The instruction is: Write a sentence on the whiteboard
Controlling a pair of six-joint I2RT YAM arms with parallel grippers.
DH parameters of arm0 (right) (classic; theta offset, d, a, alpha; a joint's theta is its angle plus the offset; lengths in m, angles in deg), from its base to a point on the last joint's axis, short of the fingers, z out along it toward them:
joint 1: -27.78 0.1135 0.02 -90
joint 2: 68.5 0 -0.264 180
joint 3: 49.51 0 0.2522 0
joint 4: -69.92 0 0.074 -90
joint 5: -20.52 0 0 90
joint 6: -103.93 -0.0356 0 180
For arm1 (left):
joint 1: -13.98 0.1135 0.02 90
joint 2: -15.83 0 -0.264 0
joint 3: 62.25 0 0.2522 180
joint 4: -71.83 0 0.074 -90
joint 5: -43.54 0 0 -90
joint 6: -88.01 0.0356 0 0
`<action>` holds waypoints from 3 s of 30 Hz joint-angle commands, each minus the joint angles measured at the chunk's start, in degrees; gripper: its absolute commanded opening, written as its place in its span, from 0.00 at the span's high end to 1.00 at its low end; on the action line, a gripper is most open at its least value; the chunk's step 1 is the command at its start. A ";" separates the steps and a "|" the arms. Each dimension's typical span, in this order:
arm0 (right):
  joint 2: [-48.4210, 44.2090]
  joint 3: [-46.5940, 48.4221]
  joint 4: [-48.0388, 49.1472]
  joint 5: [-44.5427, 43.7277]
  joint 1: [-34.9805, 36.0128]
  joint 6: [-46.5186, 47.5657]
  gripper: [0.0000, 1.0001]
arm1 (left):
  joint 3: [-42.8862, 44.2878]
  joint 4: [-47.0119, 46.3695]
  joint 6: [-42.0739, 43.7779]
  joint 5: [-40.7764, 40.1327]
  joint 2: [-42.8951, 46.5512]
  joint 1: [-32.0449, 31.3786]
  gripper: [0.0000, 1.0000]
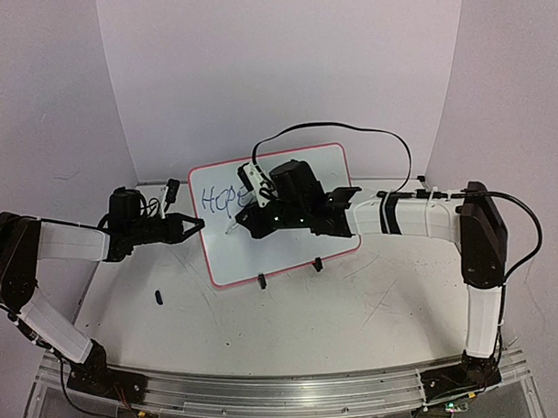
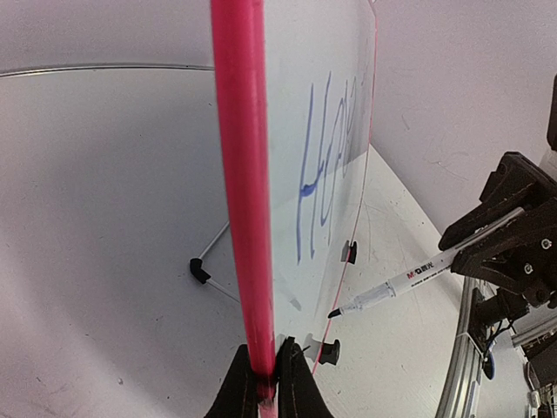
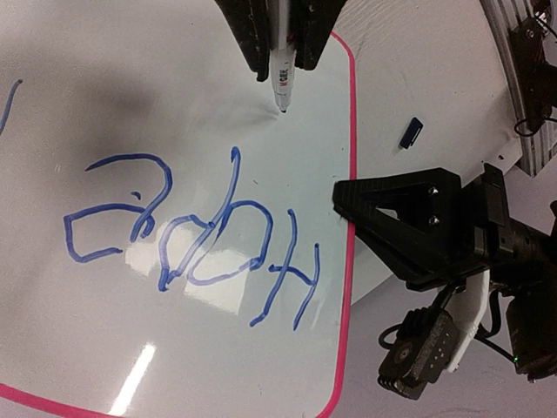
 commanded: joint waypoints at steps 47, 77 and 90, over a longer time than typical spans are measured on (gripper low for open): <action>-0.63 -3.20 2.34 -2.13 -1.41 -3.66 1.00 | 1.64 1.43 3.37 -8.93 -0.79 -0.57 1.00; -6.92 -10.93 3.64 1.66 -1.53 -6.40 1.00 | 1.30 1.58 3.81 -9.51 -0.98 -0.54 1.00; -8.84 -12.64 5.77 4.18 -4.13 -6.24 1.00 | 1.12 1.77 3.84 -9.66 -0.82 -0.52 1.00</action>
